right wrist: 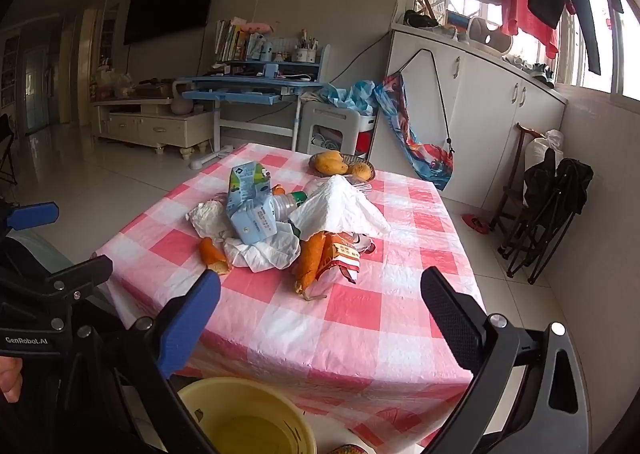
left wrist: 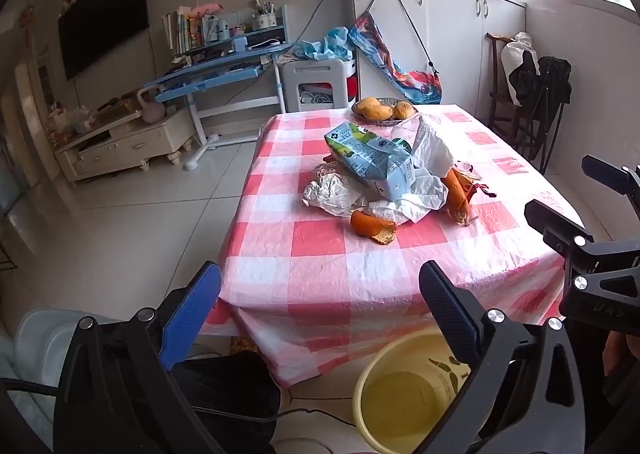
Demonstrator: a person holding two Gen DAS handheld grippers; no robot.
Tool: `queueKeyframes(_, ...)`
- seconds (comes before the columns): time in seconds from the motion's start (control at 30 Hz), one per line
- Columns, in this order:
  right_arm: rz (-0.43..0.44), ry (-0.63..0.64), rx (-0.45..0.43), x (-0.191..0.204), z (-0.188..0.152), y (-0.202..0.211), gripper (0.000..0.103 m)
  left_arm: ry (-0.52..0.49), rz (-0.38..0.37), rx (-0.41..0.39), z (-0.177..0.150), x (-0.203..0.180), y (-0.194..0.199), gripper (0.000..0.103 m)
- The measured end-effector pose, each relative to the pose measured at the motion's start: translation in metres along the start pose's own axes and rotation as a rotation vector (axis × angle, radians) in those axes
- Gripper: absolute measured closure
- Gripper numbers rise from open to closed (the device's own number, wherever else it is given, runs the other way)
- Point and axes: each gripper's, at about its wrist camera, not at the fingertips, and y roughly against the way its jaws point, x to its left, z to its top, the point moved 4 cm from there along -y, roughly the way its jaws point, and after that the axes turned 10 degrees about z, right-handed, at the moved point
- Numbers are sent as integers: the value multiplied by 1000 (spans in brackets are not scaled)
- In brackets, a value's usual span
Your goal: Collect trash
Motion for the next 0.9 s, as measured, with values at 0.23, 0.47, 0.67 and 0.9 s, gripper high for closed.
queueKeyframes(0.23,-1,1,2,0,0,-1,7,-6,-4,-2,-1,2,0,7)
queueKeyframes(0.47,-1,2,4,0,-1,-1,7,-32,-3,2,-6,-10,-4,7)
queueKeyframes(0.67,-2,3,6,1,-1,-1,7,29,-21,3,-1,1,-4,7)
queueKeyframes(0.9,-3,4,6,0,-2,0,7,15,-28,52,-4,-1,-12,7)
